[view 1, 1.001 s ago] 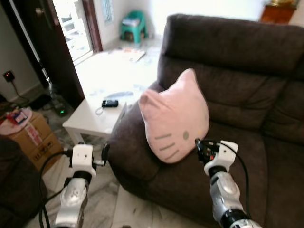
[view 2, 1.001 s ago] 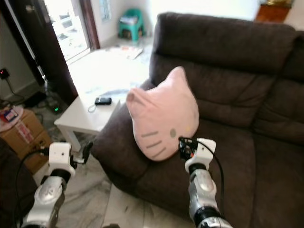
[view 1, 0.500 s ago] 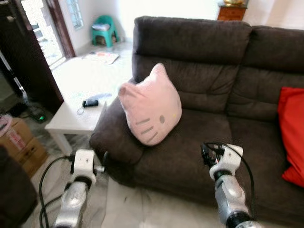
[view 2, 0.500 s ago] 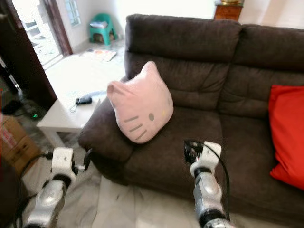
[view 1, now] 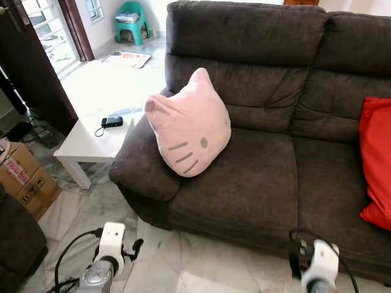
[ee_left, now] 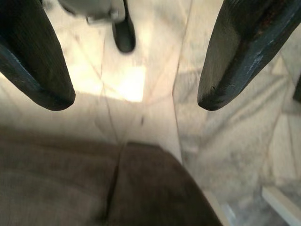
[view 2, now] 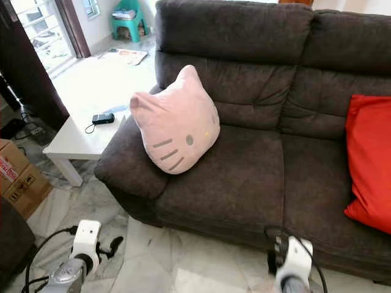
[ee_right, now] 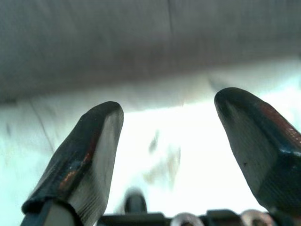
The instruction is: Move the pillow to the sofa from floor
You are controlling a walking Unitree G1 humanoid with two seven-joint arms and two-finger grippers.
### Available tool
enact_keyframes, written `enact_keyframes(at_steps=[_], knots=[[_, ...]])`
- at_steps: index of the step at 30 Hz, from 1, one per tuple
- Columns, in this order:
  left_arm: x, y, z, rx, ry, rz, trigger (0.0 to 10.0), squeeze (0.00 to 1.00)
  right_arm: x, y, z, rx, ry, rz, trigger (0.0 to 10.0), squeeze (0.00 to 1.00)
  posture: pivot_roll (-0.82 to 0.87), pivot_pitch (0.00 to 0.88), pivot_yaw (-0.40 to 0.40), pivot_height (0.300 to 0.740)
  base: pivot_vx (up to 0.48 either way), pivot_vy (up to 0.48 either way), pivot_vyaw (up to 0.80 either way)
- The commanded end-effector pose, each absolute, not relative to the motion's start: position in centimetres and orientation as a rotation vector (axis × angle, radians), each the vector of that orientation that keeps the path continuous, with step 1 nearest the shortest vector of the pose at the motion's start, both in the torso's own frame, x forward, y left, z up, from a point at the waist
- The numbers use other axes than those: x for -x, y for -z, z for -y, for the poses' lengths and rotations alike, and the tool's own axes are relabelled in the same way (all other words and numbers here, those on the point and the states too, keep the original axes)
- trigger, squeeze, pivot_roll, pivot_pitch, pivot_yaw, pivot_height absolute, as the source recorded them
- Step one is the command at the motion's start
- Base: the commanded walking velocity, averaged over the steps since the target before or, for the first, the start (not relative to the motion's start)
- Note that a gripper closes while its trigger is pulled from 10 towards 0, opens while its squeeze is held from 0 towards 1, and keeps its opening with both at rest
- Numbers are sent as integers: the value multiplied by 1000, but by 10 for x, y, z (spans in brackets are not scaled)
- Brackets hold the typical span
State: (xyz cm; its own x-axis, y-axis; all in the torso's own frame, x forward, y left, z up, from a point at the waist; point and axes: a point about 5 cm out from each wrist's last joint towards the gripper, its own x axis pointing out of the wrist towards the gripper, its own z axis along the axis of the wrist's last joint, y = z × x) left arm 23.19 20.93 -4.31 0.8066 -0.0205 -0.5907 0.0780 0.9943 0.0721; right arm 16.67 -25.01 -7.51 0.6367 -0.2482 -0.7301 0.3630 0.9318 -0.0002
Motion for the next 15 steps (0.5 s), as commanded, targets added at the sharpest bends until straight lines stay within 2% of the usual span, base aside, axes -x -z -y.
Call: enact_keyframes(at_steps=[1,7,13,15], knots=[[-215,56,-215,-106,38,-724,10000,0,-148,86,242,-154,343,-898,10000,0,55,77,27,740,0,0,0],[-203,64,-219,-94,17,-790,10000,0,-137,95,224,-155,290,-943,10000,0,35,84,46,740,0,0,0],[-197,68,-221,-95,7,-839,10000,0,-141,94,218,-151,265,-940,10000,0,22,87,60,740,0,0,0],[-195,69,-222,-91,0,-854,10000,0,-148,92,216,-151,253,-922,10000,0,12,90,61,740,0,0,-684]])
